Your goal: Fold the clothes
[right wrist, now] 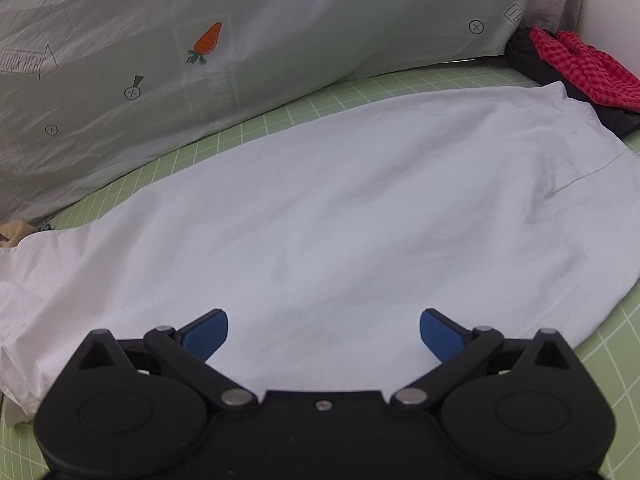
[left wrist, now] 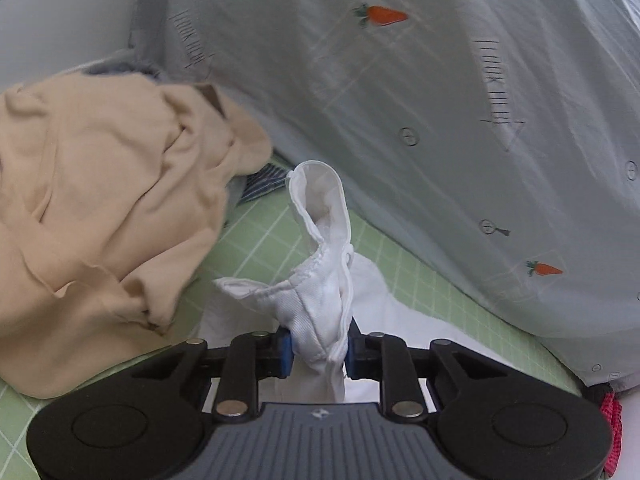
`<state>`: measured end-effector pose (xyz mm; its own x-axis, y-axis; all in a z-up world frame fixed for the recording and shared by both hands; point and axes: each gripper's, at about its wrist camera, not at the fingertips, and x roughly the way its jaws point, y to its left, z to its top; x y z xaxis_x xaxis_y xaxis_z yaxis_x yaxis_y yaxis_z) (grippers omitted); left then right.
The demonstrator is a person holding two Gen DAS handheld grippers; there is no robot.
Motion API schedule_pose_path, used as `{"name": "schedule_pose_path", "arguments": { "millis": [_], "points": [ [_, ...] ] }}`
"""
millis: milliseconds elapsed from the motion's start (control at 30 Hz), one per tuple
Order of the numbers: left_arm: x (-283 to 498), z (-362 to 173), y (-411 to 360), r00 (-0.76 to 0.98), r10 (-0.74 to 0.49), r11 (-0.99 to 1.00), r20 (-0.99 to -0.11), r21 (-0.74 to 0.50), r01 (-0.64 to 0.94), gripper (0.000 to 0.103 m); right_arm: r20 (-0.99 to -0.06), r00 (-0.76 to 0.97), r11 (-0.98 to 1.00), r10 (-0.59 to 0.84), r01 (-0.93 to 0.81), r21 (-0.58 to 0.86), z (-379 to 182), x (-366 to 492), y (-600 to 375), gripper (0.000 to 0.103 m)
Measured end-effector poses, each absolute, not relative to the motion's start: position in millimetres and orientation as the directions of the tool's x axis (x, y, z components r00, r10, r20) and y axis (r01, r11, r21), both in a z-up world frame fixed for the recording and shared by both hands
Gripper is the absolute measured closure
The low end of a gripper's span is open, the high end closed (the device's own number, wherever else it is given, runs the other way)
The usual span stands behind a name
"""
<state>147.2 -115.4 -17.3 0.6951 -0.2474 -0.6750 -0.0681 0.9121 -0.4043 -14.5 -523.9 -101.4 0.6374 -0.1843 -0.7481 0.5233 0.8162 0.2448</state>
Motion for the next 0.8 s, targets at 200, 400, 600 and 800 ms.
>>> {"name": "schedule_pose_path", "arguments": {
  "millis": [200, 400, 600, 800],
  "points": [
    [128.6, 20.4, -211.5, 0.723, -0.267, 0.94, -0.638, -0.338, 0.048, 0.079, -0.717, 0.673, 0.796, -0.184, 0.529, 0.293, -90.4, -47.6, -574.3, 0.0],
    [113.5, 18.4, -321.2, 0.694, -0.319, 0.941, -0.646, -0.303, 0.15, 0.079, -0.726, 0.665, 0.78, -0.177, 0.544, 0.308, -96.4, -73.4, -641.5, 0.0],
    [113.5, -32.7, -437.9, 0.549, -0.305, 0.952, -0.778, -0.259, 0.162, 0.071, -0.731, 0.66, 0.805, -0.174, 0.523, 0.281, -106.2, -78.2, -712.4, 0.0],
    [94.1, -46.1, -482.1, 0.467, -0.36, 0.93, -0.808, -0.274, 0.243, 0.044, -0.74, 0.65, 0.816, -0.175, 0.516, 0.261, -115.6, -57.1, -753.8, 0.0]
  ]
}}
